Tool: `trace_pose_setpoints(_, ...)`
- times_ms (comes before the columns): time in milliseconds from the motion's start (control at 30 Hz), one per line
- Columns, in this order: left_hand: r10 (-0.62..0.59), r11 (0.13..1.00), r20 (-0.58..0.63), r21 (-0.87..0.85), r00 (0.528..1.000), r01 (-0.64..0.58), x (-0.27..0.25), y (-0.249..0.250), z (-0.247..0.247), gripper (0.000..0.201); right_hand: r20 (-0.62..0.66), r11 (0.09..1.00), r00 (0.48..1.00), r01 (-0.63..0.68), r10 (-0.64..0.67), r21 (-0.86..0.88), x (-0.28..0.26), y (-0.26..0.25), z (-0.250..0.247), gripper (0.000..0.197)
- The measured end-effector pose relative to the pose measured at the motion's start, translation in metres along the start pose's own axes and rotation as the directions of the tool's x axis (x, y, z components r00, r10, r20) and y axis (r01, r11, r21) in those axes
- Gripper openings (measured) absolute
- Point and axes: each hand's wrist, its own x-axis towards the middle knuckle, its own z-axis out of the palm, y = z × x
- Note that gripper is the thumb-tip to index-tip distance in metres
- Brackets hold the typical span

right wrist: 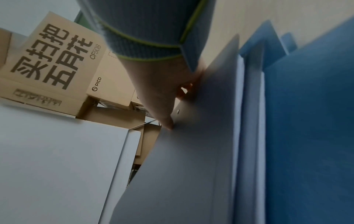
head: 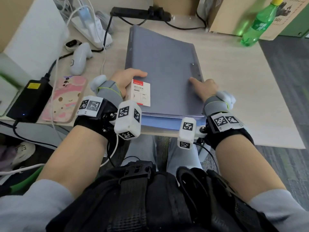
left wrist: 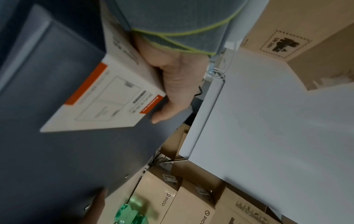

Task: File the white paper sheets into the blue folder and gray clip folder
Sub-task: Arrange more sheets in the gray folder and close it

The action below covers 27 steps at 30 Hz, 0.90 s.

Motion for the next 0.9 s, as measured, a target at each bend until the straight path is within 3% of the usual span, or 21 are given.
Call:
trace_pose_setpoints(100, 0.064, 0.987, -0.014, -0.150, 0.998, -0.065, 0.000, -0.002, 0.003, 0.070, -0.015, 0.996, 1.000, -0.006, 0.007, 0.084, 0.004, -0.003, 0.001, 0.070)
trace_pose_setpoints(133, 0.106, 0.976, -0.030, -0.190, 0.994, -0.110, 0.003, -0.002, 0.004, 0.075, -0.017, 0.992, 1.000, 0.001, 0.001, 0.126, 0.005, -0.005, 0.000, 0.070)
trace_pose_setpoints(233, 0.266, 0.936, -0.061, -0.224, 0.962, -0.273, -0.002, 0.003, 0.008, 0.043, -0.027, 0.956, 0.999, 0.040, -0.033, 0.291, 0.008, -0.010, -0.002, 0.072)
trace_pose_setpoints(300, 0.365, 0.897, -0.084, -0.234, 0.927, -0.375, -0.003, 0.008, 0.009, 0.037, -0.044, 0.903, 0.998, 0.057, -0.042, 0.426, 0.012, -0.014, -0.009, 0.071)
trace_pose_setpoints(500, 0.562, 0.796, -0.029, -0.251, 0.826, -0.550, -0.005, 0.033, 0.011, 0.071, -0.071, 0.748, 0.988, 0.149, -0.135, 0.647, 0.018, -0.046, -0.036, 0.058)
trace_pose_setpoints(633, 0.651, 0.746, -0.007, -0.180, 0.759, -0.641, 0.001, 0.050, 0.010, 0.079, -0.234, 0.612, 0.939, 0.343, -0.253, 0.713, 0.010, -0.050, -0.048, 0.036)
trace_pose_setpoints(733, 0.657, 0.749, 0.034, -0.140, 0.753, -0.647, 0.007, 0.056, 0.011, 0.077, -0.325, 0.499, 0.876, 0.472, -0.356, 0.727, 0.006, -0.047, -0.055, 0.024)
trace_pose_setpoints(900, 0.662, 0.749, 0.093, -0.120, 0.744, -0.651, 0.013, 0.049, 0.009, 0.090, -0.316, 0.485, 0.865, 0.485, -0.390, 0.728, 0.002, -0.041, -0.055, 0.038)
